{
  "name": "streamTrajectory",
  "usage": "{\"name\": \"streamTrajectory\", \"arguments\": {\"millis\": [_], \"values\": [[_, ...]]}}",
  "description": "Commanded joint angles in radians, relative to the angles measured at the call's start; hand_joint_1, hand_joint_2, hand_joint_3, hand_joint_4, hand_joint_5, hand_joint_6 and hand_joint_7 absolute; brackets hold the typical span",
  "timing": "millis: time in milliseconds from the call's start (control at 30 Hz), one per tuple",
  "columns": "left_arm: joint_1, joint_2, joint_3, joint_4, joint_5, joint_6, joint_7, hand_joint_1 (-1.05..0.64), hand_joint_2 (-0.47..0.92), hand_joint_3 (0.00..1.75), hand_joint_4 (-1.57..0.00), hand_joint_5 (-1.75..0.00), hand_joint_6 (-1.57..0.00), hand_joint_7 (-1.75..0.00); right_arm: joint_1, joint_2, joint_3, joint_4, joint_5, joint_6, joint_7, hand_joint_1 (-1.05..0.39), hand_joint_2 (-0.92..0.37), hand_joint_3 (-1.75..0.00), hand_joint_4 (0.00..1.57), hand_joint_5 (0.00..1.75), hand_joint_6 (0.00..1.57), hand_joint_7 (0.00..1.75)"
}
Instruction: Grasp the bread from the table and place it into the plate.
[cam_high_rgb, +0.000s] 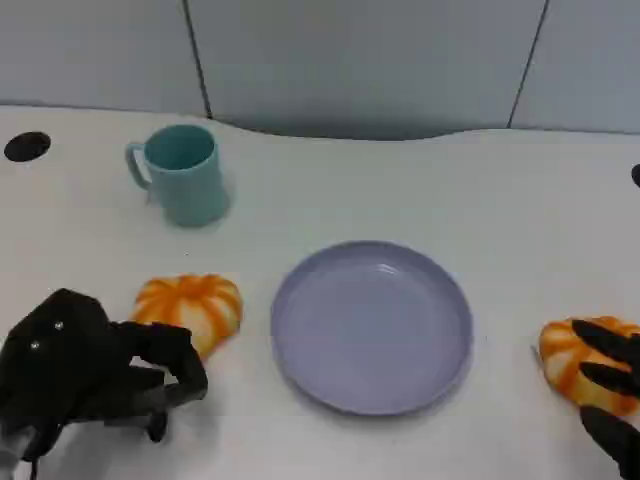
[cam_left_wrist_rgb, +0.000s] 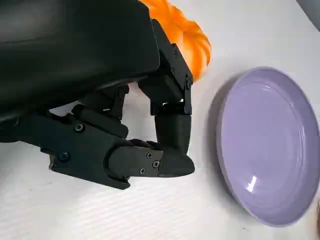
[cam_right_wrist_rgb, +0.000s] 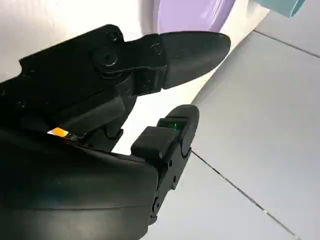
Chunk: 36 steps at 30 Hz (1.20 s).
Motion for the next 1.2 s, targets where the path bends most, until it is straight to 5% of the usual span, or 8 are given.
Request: {"name": "streamTrajectory", "arguments": {"millis": [33,533,700,900,967,1000,1100,1200], "values": [[-0.002,0.013,0.001,0.008,0.004,-0.013,0.0,-0.61,0.92,0.3,-0.73,-1.68,-0.73,-1.4,0.003,-0.01,-0.009,-0.008,0.004,-0.003,-0.002,-0.36,-0.92,-0.31,0.96,0.02,0.77,0.0],[0.037,-0.021,0.065,-0.027,-0.079,-0.062,0.007,-0.62,0.92,0.3,-0.7,-1.67,-0.67,-1.43,0.005,-0.007,-0.007,-0.013,-0.007,-0.003,-0.009,-0.36,-0.92,-0.31,0.97,0.02,0.78,0.0],[0.079,-0.077,0.148,-0.06,-0.15,-0.32,0.043,-0.55,0.92,0.32,-0.69,-1.74,-0.6,-1.54,0.011,-0.003,-0.003,-0.019,-0.004,-0.001,-0.007,-0.36,-0.92,-0.31,1.0,0.04,0.78,0.0],[0.038,0.014,0.149,-0.06,0.102,-0.73,0.171,-0.51,0.92,0.32,-0.67,-1.75,-0.48,-1.7,0.011,0.001,0.003,-0.031,-0.001,0.016,-0.001,-0.36,-0.92,-0.31,1.0,0.04,0.77,0.0],[0.03,0.044,0.162,-0.091,0.258,-0.812,0.279,-0.55,0.92,0.23,-0.62,-1.75,-0.48,-1.63,0.012,0.004,0.006,-0.036,-0.003,0.023,-0.001,-0.36,-0.92,-0.31,1.01,0.05,0.77,0.0],[0.027,0.067,0.163,-0.117,0.329,-0.824,0.317,-0.58,0.92,0.2,-0.56,-1.65,-0.47,-1.45,0.012,0.005,0.008,-0.038,-0.005,0.023,-0.003,-0.36,-0.92,-0.32,1.01,0.05,0.77,0.0],[0.02,0.135,0.151,-0.183,0.485,-0.811,0.374,-0.62,0.92,0.09,-0.31,-1.19,-0.53,-0.54,0.011,0.008,0.011,-0.039,-0.007,0.019,-0.007,-0.36,-0.92,-0.31,1.02,0.06,0.78,0.0],[0.027,0.172,0.137,-0.254,0.572,-0.765,0.394,-0.64,0.92,0.08,-0.21,-0.97,-0.53,-0.2,0.011,0.01,0.012,-0.038,-0.003,0.019,-0.006,-0.36,-0.92,-0.31,1.02,0.06,0.78,0.0]]}}
